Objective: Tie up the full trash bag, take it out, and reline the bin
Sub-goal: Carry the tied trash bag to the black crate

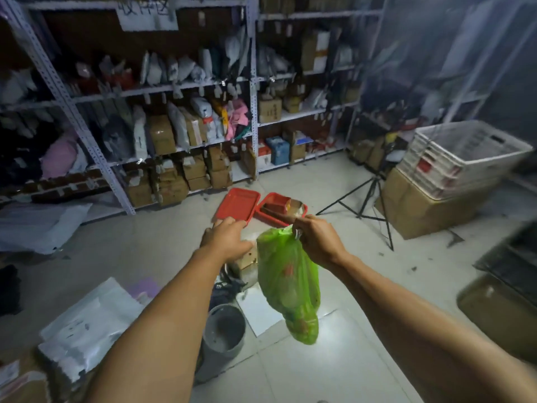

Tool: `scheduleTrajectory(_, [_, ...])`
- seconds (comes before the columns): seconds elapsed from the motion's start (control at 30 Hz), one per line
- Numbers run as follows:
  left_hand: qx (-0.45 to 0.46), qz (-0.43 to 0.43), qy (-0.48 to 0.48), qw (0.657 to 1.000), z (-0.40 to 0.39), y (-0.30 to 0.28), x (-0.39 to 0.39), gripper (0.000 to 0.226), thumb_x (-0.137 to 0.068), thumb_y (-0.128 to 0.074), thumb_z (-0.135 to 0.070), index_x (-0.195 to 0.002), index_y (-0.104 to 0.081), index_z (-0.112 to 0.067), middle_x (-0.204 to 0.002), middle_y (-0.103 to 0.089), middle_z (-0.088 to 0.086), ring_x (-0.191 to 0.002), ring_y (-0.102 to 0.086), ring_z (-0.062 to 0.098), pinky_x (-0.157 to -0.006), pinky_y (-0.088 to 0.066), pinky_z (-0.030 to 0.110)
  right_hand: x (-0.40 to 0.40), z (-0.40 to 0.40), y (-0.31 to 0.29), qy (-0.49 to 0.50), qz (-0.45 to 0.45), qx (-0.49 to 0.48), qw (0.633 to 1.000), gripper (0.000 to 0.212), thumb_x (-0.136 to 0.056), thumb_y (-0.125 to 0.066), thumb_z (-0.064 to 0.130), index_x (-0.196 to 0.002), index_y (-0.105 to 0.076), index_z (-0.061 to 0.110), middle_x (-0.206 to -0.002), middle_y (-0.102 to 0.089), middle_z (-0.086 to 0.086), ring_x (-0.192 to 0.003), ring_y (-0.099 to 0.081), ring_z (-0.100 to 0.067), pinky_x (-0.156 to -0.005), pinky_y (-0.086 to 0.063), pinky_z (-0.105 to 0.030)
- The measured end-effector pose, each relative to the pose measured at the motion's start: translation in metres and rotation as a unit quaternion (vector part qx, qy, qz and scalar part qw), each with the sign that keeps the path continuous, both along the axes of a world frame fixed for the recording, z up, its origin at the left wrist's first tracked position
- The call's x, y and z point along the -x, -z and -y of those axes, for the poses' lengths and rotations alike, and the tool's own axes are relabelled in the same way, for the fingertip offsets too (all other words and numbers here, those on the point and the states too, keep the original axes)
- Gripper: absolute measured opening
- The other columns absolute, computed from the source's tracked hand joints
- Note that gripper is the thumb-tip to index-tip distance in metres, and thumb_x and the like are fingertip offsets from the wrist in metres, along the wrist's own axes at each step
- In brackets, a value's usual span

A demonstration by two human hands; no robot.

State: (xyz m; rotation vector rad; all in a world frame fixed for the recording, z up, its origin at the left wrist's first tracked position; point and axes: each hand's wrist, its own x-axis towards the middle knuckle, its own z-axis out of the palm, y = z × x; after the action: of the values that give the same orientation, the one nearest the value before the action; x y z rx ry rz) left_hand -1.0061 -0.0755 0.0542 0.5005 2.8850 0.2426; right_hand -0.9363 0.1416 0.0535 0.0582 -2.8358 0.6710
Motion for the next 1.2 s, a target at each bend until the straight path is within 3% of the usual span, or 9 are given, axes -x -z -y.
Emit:
scheduleTrajectory(0.13, [-0.002,-0.014,0.081,0.997,-0.048,-0.008,-0.012,0.058,-0.084,-0.056,-0.054,-0.135,-0.05,-0.027,-0.14,-0.047,0.003,-0.125,-0.045,0.029,-0.103,-0.04,0.041,-0.044,-0.033,-0.004,0.071,0.011,-0.005,0.997,0.037,-0.072,-0.054,-0.001,-0.097,-0.056,0.025,-0.086,-0.064,-0.007,-0.078,-0.062,-0.028,-0.064,-0.046,-0.031])
scheduleTrajectory(0.23, [0.01,-0.018,0.136,0.99,-0.089,-0.014,-0.026,0.064,-0.083,-0.054,-0.059,-0.138,-0.047,-0.027,-0.142,-0.046,0.003,-0.127,-0.045,0.029,-0.103,-0.041,0.043,-0.079,-0.065,-0.006,0.132,0.025,-0.009,0.991,0.022,-0.073,-0.056,0.0,-0.084,-0.063,0.018,-0.085,-0.063,-0.007,-0.081,-0.062,-0.032,-0.064,-0.05,-0.038])
scheduleTrajectory(0.4, [0.029,-0.028,0.221,0.974,-0.162,-0.018,-0.061,0.064,-0.082,-0.053,-0.061,-0.136,-0.048,-0.028,-0.139,-0.048,0.006,-0.127,-0.045,0.031,-0.101,-0.041,0.044,-0.141,-0.121,-0.005,0.231,-0.001,0.006,0.973,0.017,-0.082,-0.062,0.004,-0.09,-0.068,0.018,-0.093,-0.068,-0.007,-0.09,-0.062,-0.029,-0.072,-0.05,-0.037])
scheduleTrajectory(0.7, [0.043,-0.001,0.361,0.932,-0.325,-0.01,-0.152,0.079,-0.078,-0.054,-0.066,-0.145,-0.04,-0.026,-0.15,-0.042,0.006,-0.136,-0.041,0.029,-0.109,-0.037,0.042,-0.271,-0.236,0.007,0.357,0.017,0.006,0.934,0.022,-0.085,-0.055,0.004,-0.097,-0.068,0.017,-0.103,-0.068,-0.009,-0.097,-0.061,-0.03,-0.08,-0.05,-0.037])
scheduleTrajectory(0.83, [0.045,-0.016,0.418,0.907,-0.389,0.001,-0.198,0.073,-0.082,-0.058,-0.06,-0.144,-0.043,-0.024,-0.145,-0.047,0.007,-0.133,-0.043,0.029,-0.105,-0.038,0.037,-0.319,-0.279,0.014,0.402,0.012,0.003,0.916,0.021,-0.089,-0.052,0.004,-0.098,-0.068,0.013,-0.102,-0.066,-0.01,-0.098,-0.059,-0.03,-0.075,-0.039,-0.031])
scheduleTrajectory(1.2, [0.08,-0.005,0.476,0.876,-0.53,0.045,-0.237,0.073,-0.081,-0.057,-0.062,-0.143,-0.041,-0.026,-0.141,-0.048,0.009,-0.13,-0.044,0.032,-0.101,-0.044,0.044,-0.382,-0.394,0.04,0.515,0.008,0.045,0.856,0.018,-0.089,-0.054,0.002,-0.09,-0.067,0.015,-0.095,-0.063,-0.009,-0.089,-0.059,-0.029,-0.067,-0.038,-0.032])
